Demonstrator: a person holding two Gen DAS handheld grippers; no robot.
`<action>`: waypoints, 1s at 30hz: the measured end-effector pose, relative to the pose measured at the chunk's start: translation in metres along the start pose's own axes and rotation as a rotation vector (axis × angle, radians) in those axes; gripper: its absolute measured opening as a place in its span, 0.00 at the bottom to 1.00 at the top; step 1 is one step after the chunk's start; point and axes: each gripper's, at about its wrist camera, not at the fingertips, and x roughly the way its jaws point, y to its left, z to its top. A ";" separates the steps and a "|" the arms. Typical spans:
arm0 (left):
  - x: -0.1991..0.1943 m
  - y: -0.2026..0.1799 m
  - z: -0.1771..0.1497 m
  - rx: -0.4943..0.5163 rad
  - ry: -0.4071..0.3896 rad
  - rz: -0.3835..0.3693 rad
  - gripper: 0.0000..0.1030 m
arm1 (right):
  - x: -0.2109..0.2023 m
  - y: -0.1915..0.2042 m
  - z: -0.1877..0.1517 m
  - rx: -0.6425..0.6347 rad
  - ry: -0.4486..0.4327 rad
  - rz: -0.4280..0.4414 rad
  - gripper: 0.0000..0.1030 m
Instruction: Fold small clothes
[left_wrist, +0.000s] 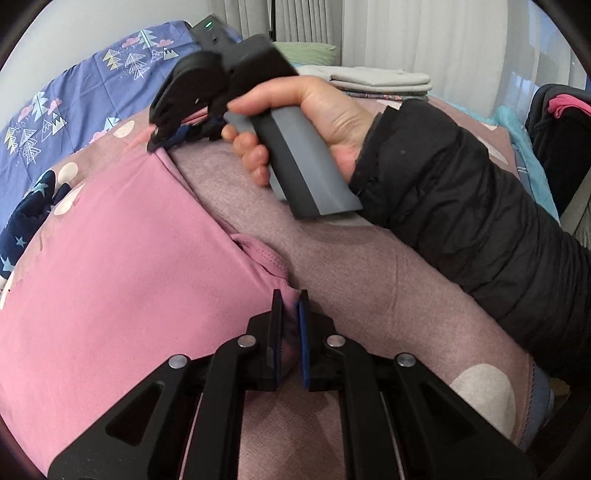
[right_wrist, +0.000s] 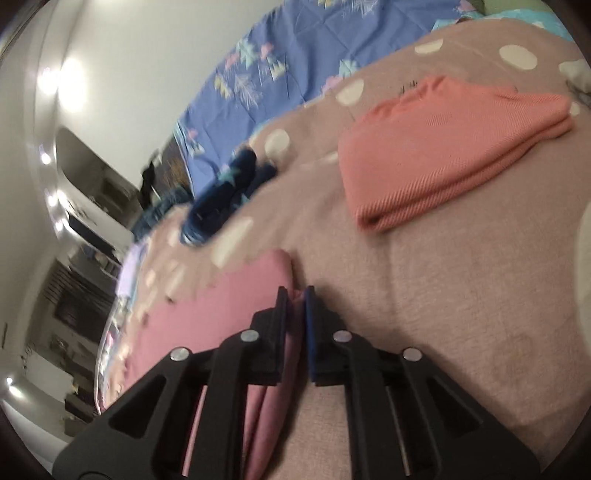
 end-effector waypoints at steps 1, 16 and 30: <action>-0.001 0.000 0.001 -0.003 -0.006 -0.013 0.07 | -0.002 0.000 0.000 -0.004 -0.011 -0.004 0.12; -0.089 0.051 -0.068 -0.241 -0.092 0.044 0.35 | -0.018 -0.008 -0.013 0.029 -0.050 0.046 0.25; -0.251 0.219 -0.262 -0.804 -0.175 0.433 0.40 | -0.076 0.172 -0.118 -0.425 -0.089 -0.124 0.36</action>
